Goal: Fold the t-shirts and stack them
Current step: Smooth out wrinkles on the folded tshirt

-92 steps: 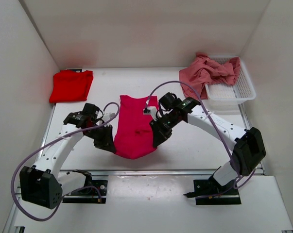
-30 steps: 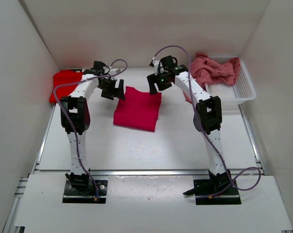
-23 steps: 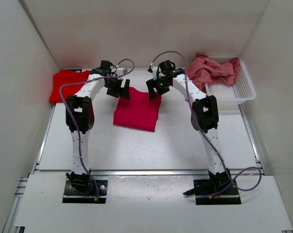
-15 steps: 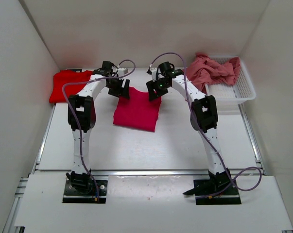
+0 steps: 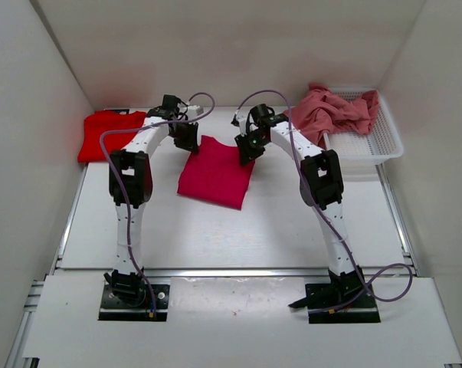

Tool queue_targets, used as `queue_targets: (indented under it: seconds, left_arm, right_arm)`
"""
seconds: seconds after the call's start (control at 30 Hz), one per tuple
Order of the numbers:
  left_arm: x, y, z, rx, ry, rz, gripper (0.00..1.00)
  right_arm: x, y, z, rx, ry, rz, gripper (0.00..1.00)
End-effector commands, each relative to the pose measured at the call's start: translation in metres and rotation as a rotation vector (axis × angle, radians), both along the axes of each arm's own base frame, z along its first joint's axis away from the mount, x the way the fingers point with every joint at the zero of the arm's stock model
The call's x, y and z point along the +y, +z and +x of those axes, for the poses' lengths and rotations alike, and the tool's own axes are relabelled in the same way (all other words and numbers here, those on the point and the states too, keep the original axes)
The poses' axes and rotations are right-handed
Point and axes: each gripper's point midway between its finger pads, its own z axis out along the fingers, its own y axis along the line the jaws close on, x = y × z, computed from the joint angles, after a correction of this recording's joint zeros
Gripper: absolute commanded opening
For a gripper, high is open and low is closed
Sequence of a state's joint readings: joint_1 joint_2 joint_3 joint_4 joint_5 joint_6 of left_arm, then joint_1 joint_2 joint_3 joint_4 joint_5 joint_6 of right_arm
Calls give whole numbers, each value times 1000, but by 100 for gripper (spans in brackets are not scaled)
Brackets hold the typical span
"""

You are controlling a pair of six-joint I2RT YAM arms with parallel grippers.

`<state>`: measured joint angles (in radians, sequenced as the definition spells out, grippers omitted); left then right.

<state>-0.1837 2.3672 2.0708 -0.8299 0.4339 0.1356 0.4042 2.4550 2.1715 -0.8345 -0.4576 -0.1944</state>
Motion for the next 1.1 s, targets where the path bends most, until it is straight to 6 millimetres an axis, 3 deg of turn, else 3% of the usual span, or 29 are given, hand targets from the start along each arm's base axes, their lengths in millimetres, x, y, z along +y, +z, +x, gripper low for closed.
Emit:
queue_targets:
  seconds: [0.0, 0.03, 0.13, 0.23, 0.33, 0.47, 0.63, 0.7, 0.77, 0.87, 0.9, 0.93, 0.97, 1.0, 1.03, 1.07]
  left_arm:
    - [-13, 42, 9, -100, -29, -38, 14]
    - [-11, 44, 10, -102, -22, -35, 9]
    - [-15, 58, 5, -110, -27, -57, 4]
    - [-25, 94, 5, -159, -31, -120, 1]
    - [-37, 133, 5, -230, -40, -182, 1]
    - [-50, 167, 15, -325, -31, -227, 2]
    - [-61, 153, 20, -319, -38, -215, 2]
    - [-70, 138, 26, -296, -12, -205, 3]
    - [-74, 121, 35, -300, 11, -152, 4]
    - [-81, 97, 48, -304, 36, -104, 20]
    - [-83, 93, 52, -309, 36, -94, 35]
    - [-79, 83, 59, -321, 60, -56, 54]
    - [-74, 77, 68, -342, 88, -15, 74]
    - [-70, 78, 73, -356, 106, 5, 82]
    - [-64, 76, 78, -369, 136, 42, 98]
    - [-52, 82, 84, -400, 148, 67, 99]
  right_arm:
    - [-4, 8, -2, -21, 29, 0, 5]
    - [-5, 8, -3, -18, 23, -11, 0]
    - [-5, 28, 4, -46, 12, 34, 0]
    - [-6, 76, 6, -115, 12, 91, 0]
    - [-12, 106, -3, -134, 16, 135, 0]
    - [-19, 119, -13, -111, 5, 170, 0]
    - [-33, 106, 3, -107, -43, 148, 0]
    - [-47, 89, 11, -81, -88, 113, 0]
    - [-55, 85, 17, -93, -110, 87, 0]
    - [-75, 63, 28, -92, -178, 4, 0]
    - [-84, 50, 34, -95, -211, -51, 5]
    - [-98, 49, 44, -134, -282, -129, 9]
    - [-114, 41, 54, -157, -365, -218, 24]
    - [-118, 40, 61, -176, -399, -250, 39]
    - [-129, 41, 69, -213, -437, -307, 45]
    - [-137, 38, 74, -227, -462, -352, 54]
